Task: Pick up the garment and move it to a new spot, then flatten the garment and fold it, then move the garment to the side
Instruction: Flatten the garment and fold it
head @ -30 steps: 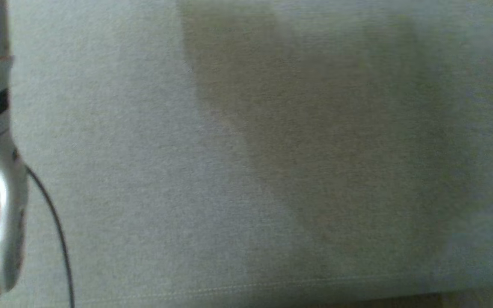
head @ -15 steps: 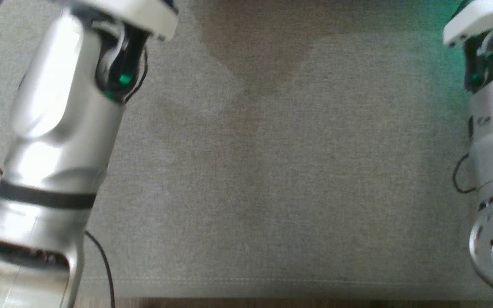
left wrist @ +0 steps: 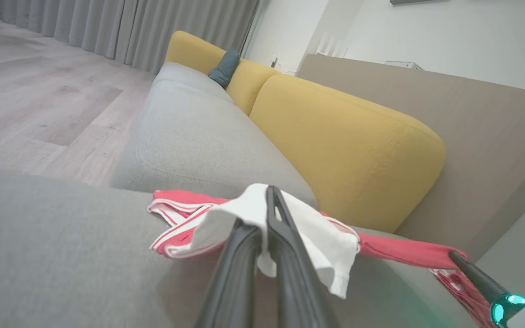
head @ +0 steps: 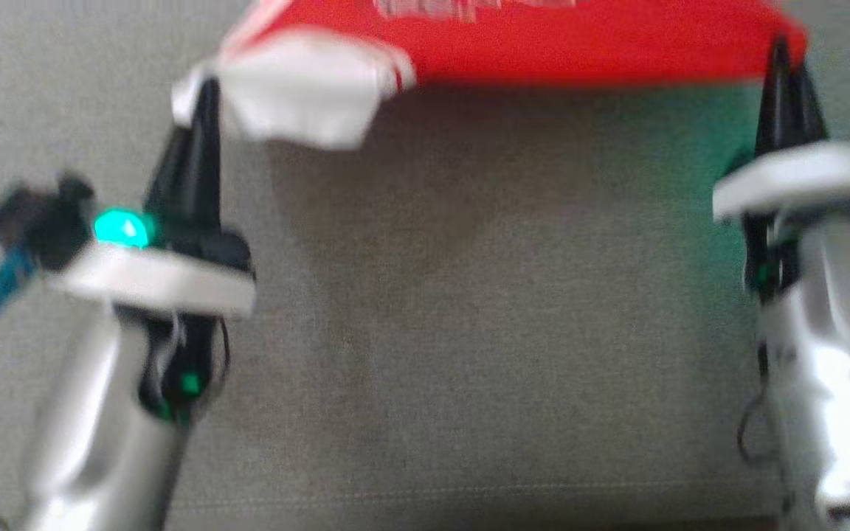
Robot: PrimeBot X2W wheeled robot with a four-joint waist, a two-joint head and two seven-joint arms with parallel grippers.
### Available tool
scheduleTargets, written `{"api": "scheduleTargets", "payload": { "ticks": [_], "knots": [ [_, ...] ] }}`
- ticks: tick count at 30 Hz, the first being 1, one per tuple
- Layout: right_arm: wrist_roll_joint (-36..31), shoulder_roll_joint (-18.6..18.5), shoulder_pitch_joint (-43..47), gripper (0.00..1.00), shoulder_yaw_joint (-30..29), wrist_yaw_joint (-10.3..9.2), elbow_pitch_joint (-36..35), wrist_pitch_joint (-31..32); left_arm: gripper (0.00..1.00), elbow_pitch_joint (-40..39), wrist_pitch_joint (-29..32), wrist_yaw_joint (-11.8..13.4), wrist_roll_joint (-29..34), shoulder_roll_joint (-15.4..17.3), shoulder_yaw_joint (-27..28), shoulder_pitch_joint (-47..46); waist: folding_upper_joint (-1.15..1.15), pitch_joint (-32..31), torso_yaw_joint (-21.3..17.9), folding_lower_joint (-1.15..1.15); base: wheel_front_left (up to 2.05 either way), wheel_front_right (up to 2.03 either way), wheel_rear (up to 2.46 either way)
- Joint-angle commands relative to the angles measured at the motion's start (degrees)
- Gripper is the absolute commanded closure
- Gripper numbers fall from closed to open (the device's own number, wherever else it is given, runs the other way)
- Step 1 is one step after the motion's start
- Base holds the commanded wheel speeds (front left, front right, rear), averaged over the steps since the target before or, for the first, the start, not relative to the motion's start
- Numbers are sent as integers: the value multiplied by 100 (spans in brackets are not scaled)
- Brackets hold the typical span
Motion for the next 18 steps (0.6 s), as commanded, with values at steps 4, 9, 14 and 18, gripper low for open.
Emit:
{"api": "scheduleTargets", "payload": {
  "ticks": [4, 9, 14, 18],
  "knots": [
    [475, 27, 1328, 100, 216, -5, -1176, -61, 100, -1115, -94, 247, -56, 163, 241, 1224, 0, -727, -40, 0, 0, 0, 0],
    [724, 48, 2655, 100, 209, -5, -2191, -56, 100, -2002, -21, 558, 29, 227, 100, 2403, 0, -1210, -8, 0, 0, 0, 0],
    [891, 97, 4035, 100, -23, -5, -3380, 265, 100, -2869, 223, 846, 83, 327, -63, 3259, 0, -1410, 85, 0, 0, 0, 0],
    [1028, 124, 4780, 100, -79, -5, -4028, 679, 100, -3179, 387, 1050, 21, 383, -101, 3814, 0, -1375, 30, 0, 0, 0, 0]
  ]
}}
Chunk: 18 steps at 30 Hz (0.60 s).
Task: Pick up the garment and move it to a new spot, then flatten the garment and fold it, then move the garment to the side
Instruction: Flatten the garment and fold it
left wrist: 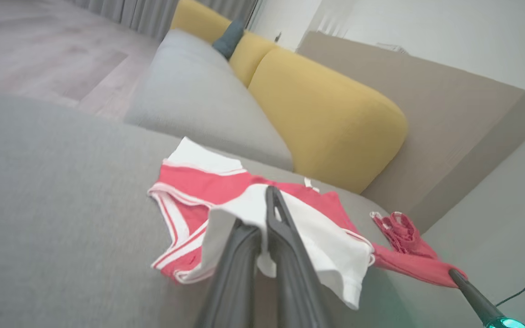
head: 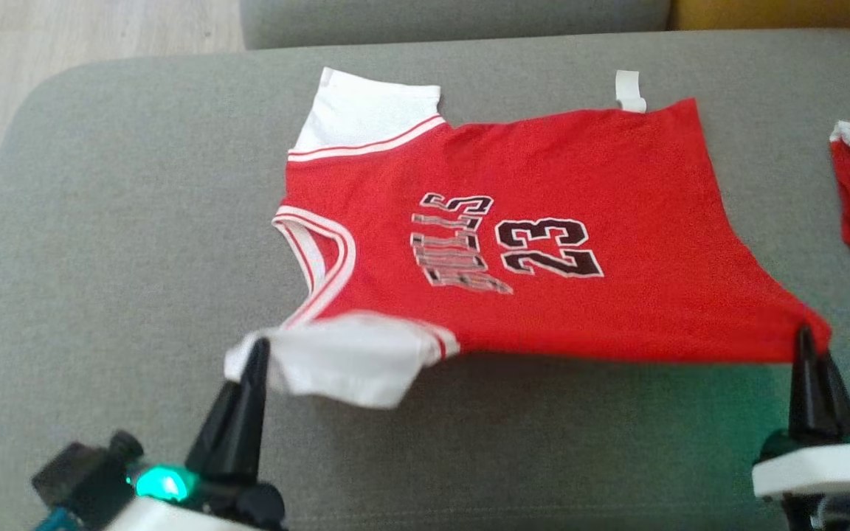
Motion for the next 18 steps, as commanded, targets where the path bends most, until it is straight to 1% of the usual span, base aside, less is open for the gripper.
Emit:
{"api": "scheduleTargets", "payload": {
  "ticks": [1, 5, 11, 18],
  "knots": [
    [122, -58, -101, 100, 97, -5, -254, 64, 100, -177, 11, 46, -39, 62, 181, -91, 0, 36, -39, 1, 0, 0, 0],
    [347, -55, 31, 100, 166, -5, -112, 188, 100, 72, 38, 21, -150, 23, 86, 88, 0, 125, -100, 1, 0, 0, 0],
    [430, -54, -109, 100, 237, -5, 446, 224, 100, 396, 48, -52, -235, 21, 69, 25, 0, 292, -101, 1, 0, 0, 0],
    [469, -54, -341, 100, 380, -5, 844, 230, 100, 669, 79, -218, -358, -16, 93, -418, 0, 463, -135, 1, 0, 0, 0]
  ]
}}
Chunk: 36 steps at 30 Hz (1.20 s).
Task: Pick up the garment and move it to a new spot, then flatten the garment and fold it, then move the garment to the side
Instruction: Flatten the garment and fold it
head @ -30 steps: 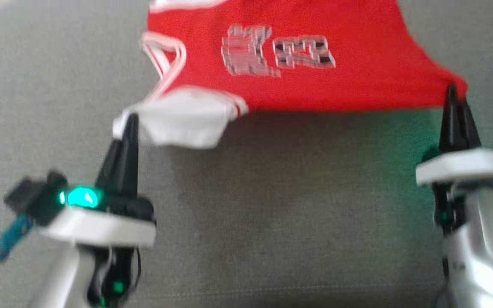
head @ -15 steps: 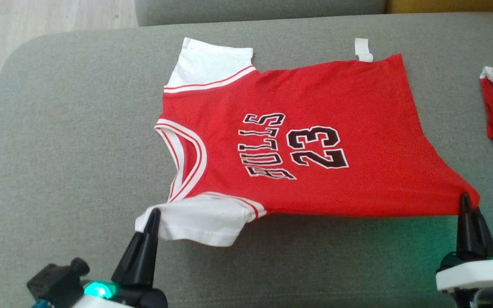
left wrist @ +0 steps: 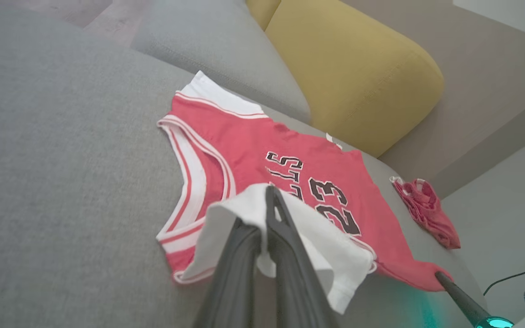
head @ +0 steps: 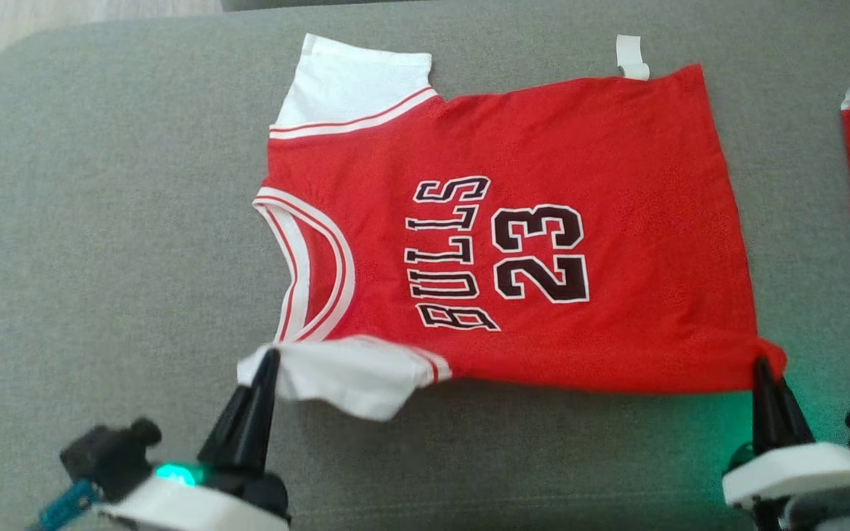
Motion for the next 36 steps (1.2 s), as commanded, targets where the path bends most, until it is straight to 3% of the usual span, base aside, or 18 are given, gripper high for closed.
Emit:
{"api": "scheduleTargets", "payload": {
  "ticks": [1, 11, 20, 21, 22, 23, 24, 30, 36],
  "knots": [
    [32, -59, -291, 100, 163, -5, -129, -46, 100, -108, -33, -56, -33, -9, 215, -432, 0, 64, -30, 0, 0, 0, 0],
    [-87, -59, -1382, 100, 264, -5, 283, -86, 100, 1008, 36, -290, -15, -90, 296, -1826, 0, 416, -222, 0, 0, 0, 0],
    [-370, -59, -2435, 100, 285, -5, 1268, -179, 100, 2144, -58, -513, 14, -257, 233, -2751, 0, 603, -208, 0, 0, 0, 0],
    [-388, -59, -2514, 87, 275, -5, 1370, -198, 82, 2237, -71, -526, 3, -290, 228, -2820, 0, 607, -198, 0, 0, 0, 0],
    [-401, -59, -2585, 62, 265, -5, 1460, -222, 57, 2310, -96, -545, -17, -330, 229, -2884, 0, 608, -187, 0, 0, 0, 0],
    [-398, -59, -2652, 23, 269, -5, 1531, -252, 23, 2365, -130, -566, -41, -370, 237, -2942, 0, 608, -176, 0, 0, 0, 0],
    [-380, -59, -2712, 0, 278, -5, 1583, -289, 0, 2407, -158, -586, -60, -401, 241, -2989, 0, 604, -168, 0, 0, 0, 0],
    [-262, -59, -2961, 0, 270, -5, 1657, -565, 0, 2430, -345, -663, -168, -521, 341, -3066, 0, 552, -145, 0, 0, 0, 0],
    [-222, -59, -2871, 0, 151, -5, 1294, -758, 0, 2154, -414, -683, -213, -489, 386, -2838, 0, 455, -109, 0, 0, 0, 0]
  ]
}}
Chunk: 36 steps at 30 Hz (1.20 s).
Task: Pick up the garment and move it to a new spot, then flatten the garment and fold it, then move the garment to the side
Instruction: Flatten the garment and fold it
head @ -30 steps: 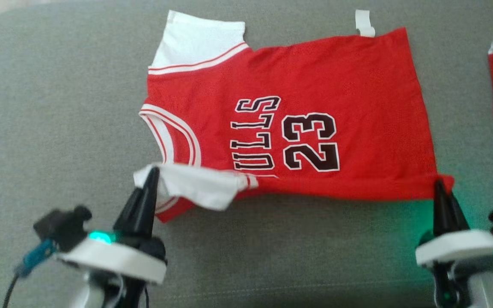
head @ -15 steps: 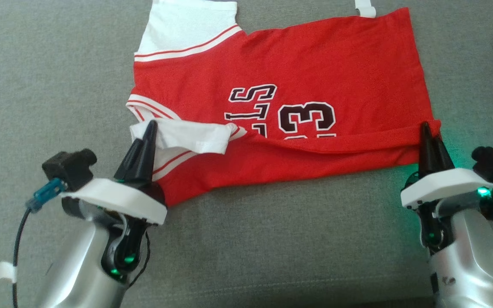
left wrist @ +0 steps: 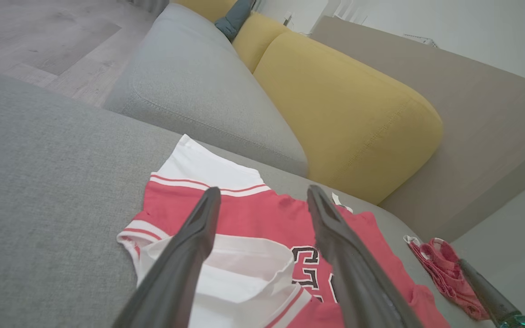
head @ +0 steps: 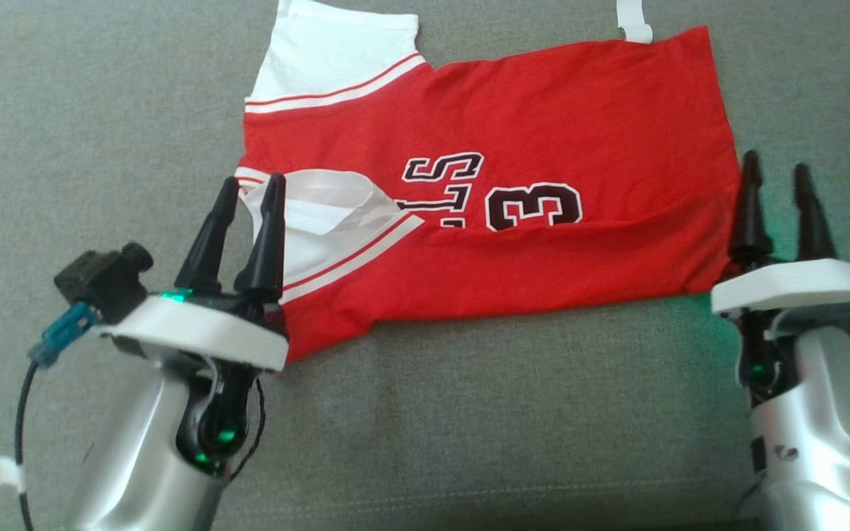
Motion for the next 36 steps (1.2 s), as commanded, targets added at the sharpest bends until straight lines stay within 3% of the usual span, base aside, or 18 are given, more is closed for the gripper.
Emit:
{"api": "scheduleTargets", "payload": {
  "ticks": [1, 7, 15, 28, 36],
  "knots": [
    [-77, -33, 22, 0, 29, -5, -337, -90, 0, -294, -29, 7, -43, 140, 193, 91, 0, -46, 15, 0, 0, 0, 0],
    [-400, -32, 540, 0, -159, -5, -917, -129, 0, -696, 365, 207, -101, 428, 166, 721, 0, -198, 54, 0, 0, 0, 0],
    [-340, -32, 1150, 0, -48, -5, -1419, 21, 0, -1085, 1427, 688, -266, 764, -16, 1469, 0, -307, 86, 0, 0, 0, 0],
    [-291, -32, 1259, 0, 135, -5, -1653, 154, 0, -608, 1988, 1172, -559, 621, 30, 1449, 0, -258, -166, 0, 0, 0, 0],
    [-291, -32, 1321, 0, 139, -5, -1657, 163, 0, -318, 1981, 1128, -742, 526, 90, 1422, 0, -279, -283, 0, 0, 0, 0]
  ]
}}
